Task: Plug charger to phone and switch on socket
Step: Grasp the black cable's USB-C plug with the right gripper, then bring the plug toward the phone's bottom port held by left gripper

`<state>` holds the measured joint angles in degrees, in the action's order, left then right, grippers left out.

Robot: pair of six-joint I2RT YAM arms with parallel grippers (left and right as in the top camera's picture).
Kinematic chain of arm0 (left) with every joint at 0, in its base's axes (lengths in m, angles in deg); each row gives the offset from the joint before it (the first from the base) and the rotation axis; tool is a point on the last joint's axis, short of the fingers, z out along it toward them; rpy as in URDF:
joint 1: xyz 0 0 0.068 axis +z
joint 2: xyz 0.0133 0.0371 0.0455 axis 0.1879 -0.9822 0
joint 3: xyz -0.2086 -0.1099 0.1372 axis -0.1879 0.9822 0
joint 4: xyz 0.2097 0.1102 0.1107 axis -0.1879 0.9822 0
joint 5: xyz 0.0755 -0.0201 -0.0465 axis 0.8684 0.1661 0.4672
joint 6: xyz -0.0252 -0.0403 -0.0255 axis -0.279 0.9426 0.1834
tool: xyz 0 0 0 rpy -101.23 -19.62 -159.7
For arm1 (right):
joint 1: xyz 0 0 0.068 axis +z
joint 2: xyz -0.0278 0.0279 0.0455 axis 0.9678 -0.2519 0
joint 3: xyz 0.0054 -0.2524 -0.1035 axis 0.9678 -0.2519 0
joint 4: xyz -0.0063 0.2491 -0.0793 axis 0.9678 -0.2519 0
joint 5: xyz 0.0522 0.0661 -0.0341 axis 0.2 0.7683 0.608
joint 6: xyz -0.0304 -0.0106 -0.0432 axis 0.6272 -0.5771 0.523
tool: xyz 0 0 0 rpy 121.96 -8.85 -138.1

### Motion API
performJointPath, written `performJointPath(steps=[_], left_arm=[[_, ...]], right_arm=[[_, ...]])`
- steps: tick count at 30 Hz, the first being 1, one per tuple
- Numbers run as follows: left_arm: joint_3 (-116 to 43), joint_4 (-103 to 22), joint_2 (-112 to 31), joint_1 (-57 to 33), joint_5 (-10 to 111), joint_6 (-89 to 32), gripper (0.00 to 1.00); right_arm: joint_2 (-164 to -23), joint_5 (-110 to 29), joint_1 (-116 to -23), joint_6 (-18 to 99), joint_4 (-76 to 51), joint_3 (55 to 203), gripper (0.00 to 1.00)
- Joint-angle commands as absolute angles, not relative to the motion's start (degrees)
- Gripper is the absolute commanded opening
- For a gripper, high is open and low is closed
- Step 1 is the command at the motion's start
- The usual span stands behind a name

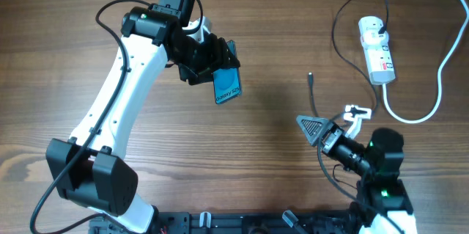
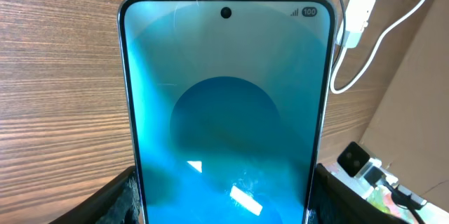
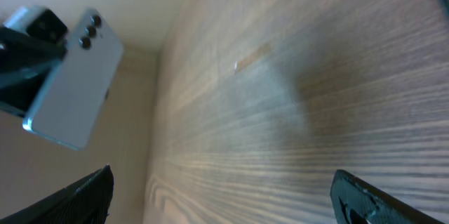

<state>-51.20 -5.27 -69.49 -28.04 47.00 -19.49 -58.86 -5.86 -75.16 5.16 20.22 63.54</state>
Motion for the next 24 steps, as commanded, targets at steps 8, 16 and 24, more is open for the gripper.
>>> performJointPath(steps=[8,16,24], left_arm=[[-52.53,-5.29,-68.44,-28.04,46.85,-19.10,0.62],[-52.53,-5.24,-68.44,-28.04,46.89,-17.37,0.62],[-52.42,-6.16,-68.44,-28.04,53.47,-12.45,0.62]], right_arm=[[-75.21,7.61,-72.69,4.35,38.71,71.49,1.00],[-86.12,-9.73,-65.30,13.53,43.81,71.49,1.00],[-87.48,-26.88,-50.00,10.71,51.96,71.49,0.99]])
